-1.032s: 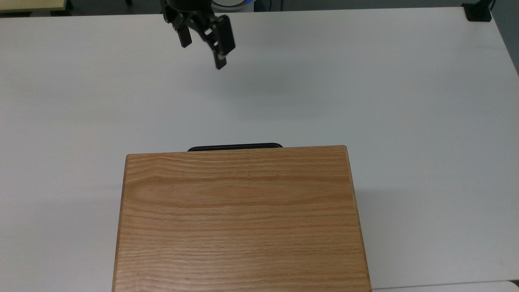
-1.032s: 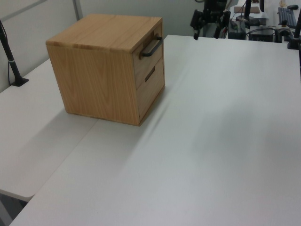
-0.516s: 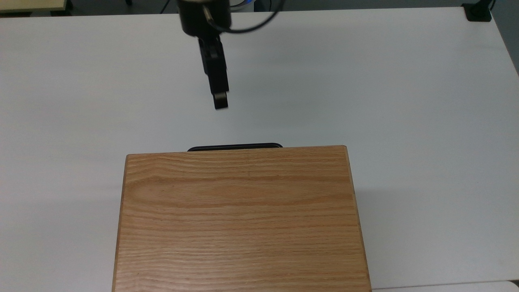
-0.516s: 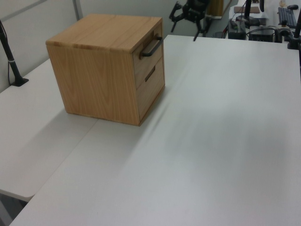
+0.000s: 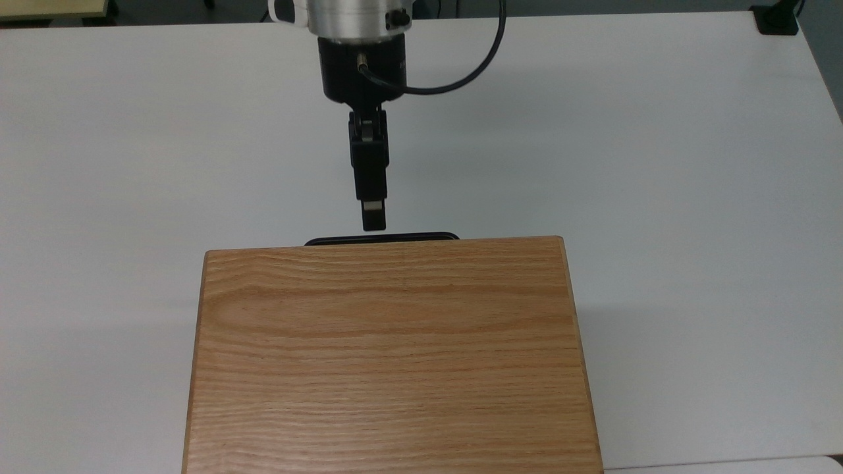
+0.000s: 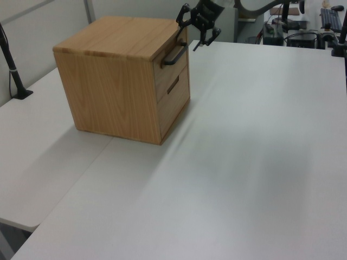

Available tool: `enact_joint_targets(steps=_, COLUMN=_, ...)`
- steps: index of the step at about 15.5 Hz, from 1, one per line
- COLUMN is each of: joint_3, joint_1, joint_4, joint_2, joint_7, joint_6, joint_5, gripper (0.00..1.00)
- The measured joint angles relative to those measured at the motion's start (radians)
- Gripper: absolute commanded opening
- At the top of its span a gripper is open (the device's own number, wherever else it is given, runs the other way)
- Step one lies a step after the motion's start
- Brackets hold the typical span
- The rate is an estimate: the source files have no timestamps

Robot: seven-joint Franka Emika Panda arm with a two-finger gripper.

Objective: Open the drawer by sliding it
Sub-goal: 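Lower the gripper onto the black handle of the upper drawer and grasp it, then pull the gripped handle straight out, sliding the upper drawer open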

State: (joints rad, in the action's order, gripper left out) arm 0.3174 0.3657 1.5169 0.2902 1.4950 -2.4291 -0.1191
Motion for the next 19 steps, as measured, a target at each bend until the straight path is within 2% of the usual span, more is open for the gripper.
enact_joint_targets(steps=7, joint_3=0.003, joint_1=0.0, joint_4=0.042, joint_2=0.028, joint_7=-0.002, joint_6=-0.116, joint_5=0.0, gripper=0.54)
enact_joint_targets(steps=9, joint_3=0.003, joint_1=0.001, joint_4=0.059, joint_2=0.034, joint_7=-0.005, joint_6=-0.14, joint_5=0.0, gripper=0.43)
enact_joint_targets(steps=12, joint_3=0.003, joint_1=0.002, joint_4=0.062, joint_2=0.036, joint_7=-0.017, joint_6=-0.157, joint_5=0.0, gripper=0.15)
enact_joint_targets(steps=15, joint_3=0.003, joint_1=0.004, joint_4=0.071, joint_2=0.04, joint_7=-0.017, joint_6=-0.157, joint_5=0.0, gripper=0.07)
enact_joint_targets(steps=19, joint_3=0.003, joint_1=0.004, joint_4=0.072, joint_2=0.039, joint_7=-0.016, joint_6=-0.157, joint_5=0.0, gripper=0.06)
